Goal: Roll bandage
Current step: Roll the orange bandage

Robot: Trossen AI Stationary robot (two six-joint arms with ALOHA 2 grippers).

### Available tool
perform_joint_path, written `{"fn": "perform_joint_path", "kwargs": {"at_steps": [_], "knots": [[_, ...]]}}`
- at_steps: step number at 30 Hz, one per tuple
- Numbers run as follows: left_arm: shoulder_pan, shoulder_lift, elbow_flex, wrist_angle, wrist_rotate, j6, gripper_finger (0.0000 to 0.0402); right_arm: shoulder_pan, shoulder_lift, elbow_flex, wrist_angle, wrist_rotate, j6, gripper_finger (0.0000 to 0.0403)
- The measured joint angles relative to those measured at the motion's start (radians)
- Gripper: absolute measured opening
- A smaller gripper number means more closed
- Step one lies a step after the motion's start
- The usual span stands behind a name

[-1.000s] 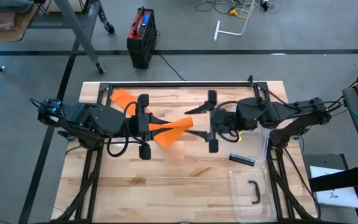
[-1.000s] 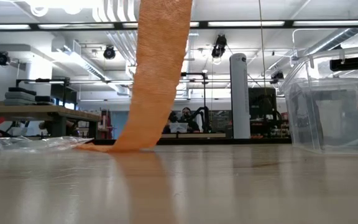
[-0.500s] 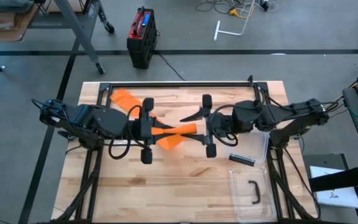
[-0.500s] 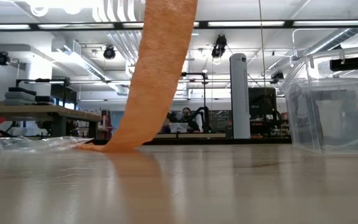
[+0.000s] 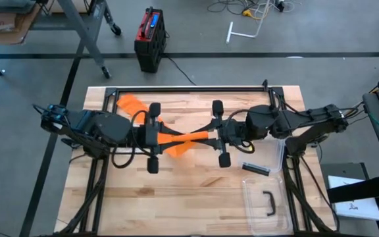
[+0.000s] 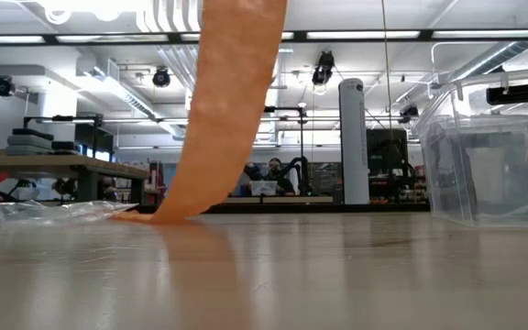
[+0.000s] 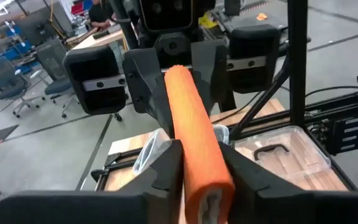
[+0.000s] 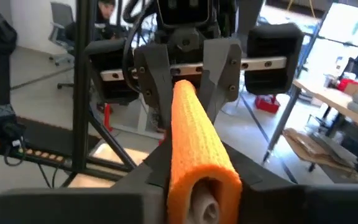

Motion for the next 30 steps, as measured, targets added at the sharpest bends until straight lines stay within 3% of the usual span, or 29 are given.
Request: {"fn": "perform_joint_path", "kwargs": {"at_steps": [6,14,25,30], "knots": [[-0.006,-0.088,0.024,-0.016,0.003,0.003,0.0149,0.003,-0.031,0.059,0.05,-0.029,-0.039,0.0045],[-0.006,-0.173,0.016,-0.128,-0.001,-0.021,0.0216,0.06,-0.008,0.292,0.087,-0.155,-0.118,0.0051],[-0.005,-0.149,0.011,-0.177,-0.004,-0.059,0.0194,0.228,0.077,0.744,0.085,-0.255,-0.237,0.0049],[-0.005,-0.147,0.011,-0.165,-0.018,-0.061,0.0184,0.291,0.042,0.742,0.209,-0.256,-0.313,0.0047]]}}
